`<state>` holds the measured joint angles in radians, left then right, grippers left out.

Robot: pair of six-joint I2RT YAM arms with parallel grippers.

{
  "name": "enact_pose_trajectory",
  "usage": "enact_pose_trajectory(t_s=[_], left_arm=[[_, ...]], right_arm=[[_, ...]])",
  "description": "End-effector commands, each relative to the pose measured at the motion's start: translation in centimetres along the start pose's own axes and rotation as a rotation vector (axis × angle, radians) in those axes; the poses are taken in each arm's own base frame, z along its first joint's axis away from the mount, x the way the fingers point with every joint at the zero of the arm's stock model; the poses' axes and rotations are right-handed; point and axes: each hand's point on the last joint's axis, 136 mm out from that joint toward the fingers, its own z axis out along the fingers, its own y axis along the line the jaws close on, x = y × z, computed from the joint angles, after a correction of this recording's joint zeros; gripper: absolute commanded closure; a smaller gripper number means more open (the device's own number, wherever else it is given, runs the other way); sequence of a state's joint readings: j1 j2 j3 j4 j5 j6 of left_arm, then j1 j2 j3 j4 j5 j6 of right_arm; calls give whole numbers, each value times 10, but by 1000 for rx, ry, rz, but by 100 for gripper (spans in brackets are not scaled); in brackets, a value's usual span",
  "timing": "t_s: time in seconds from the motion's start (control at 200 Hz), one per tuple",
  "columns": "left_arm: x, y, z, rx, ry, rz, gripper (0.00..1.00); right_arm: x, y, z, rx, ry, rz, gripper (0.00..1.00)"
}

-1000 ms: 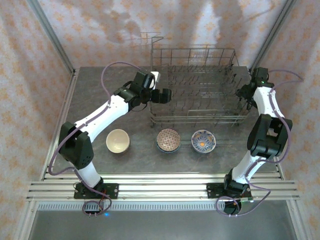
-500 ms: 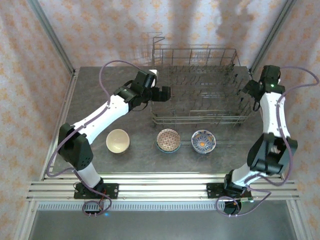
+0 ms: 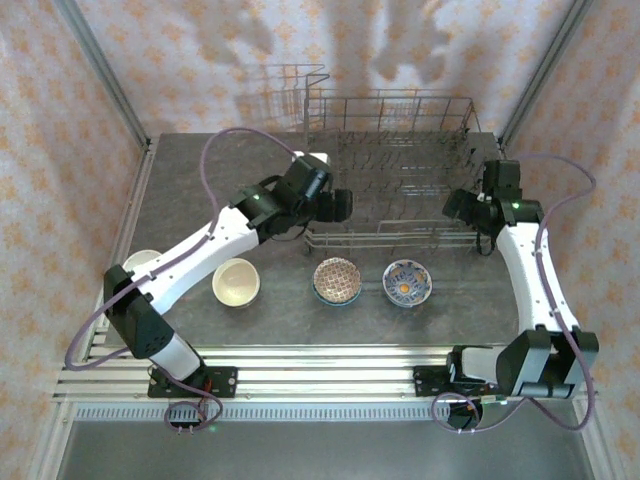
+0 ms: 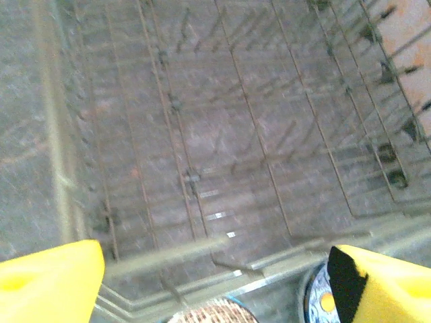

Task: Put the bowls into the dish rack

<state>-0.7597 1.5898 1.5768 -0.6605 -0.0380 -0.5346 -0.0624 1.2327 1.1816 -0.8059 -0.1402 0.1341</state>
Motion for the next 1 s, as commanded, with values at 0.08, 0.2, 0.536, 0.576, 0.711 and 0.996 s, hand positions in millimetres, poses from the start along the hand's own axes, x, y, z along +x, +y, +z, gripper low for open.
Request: enact_pose_trajectory(t_s=[0.08, 0.2, 0.536, 0.576, 0.711, 0.996], left_arm=[[32, -2, -16, -58, 38, -34, 15], [52, -23, -10, -21, 86, -24, 16], [98, -57, 9, 37, 233, -71, 28], [105, -62, 10, 50, 247, -65, 29], [126, -81, 22, 99, 301, -36, 33], [161, -99, 52, 105, 419, 41, 34]], right_arm=[[19, 3, -16, -35, 2, -6, 9], [22, 3, -17, -37, 3, -7, 9], [25, -1, -25, -21, 9, -1, 9], [25, -2, -28, -23, 1, 2, 9], [24, -3, -35, -23, -19, 7, 9], [24, -11, -36, 17, -28, 4, 9]])
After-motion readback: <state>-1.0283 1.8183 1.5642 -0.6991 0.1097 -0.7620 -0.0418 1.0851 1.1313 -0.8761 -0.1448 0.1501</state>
